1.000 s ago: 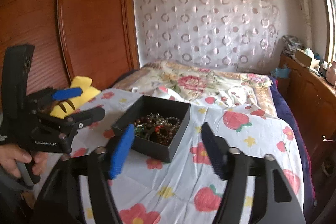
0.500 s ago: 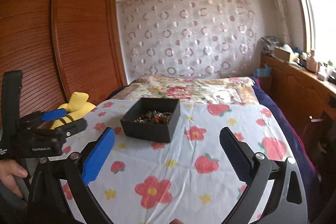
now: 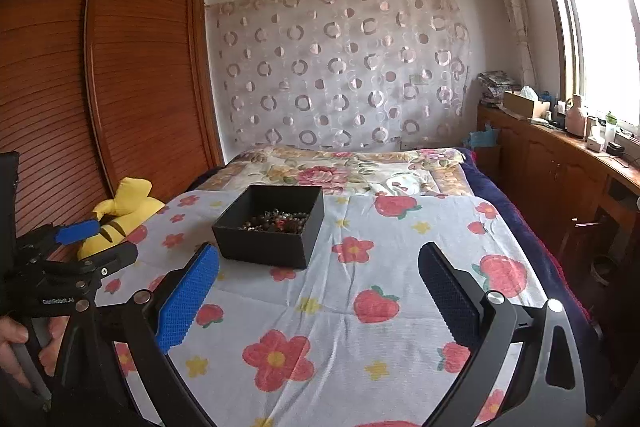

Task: Organize jewelry

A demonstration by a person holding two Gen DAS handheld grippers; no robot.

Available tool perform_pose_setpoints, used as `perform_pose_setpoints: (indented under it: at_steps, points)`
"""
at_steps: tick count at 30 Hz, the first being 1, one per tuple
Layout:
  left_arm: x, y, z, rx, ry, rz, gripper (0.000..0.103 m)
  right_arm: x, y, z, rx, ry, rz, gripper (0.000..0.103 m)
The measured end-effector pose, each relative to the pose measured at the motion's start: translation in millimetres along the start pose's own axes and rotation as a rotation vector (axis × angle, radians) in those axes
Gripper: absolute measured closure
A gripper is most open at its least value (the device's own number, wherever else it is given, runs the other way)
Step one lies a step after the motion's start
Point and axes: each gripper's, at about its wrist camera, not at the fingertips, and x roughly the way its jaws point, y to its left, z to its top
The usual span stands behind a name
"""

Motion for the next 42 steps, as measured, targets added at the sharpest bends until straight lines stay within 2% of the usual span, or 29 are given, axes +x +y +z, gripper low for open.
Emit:
perform_pose_setpoints:
  at_steps: [42]
  points:
    - [-18.9, -11.9, 3.5, 0.007, -0.055, -0.009, 0.008, 0.4, -3.7, -2.7, 0.010, -0.002, -0.005, 0.003]
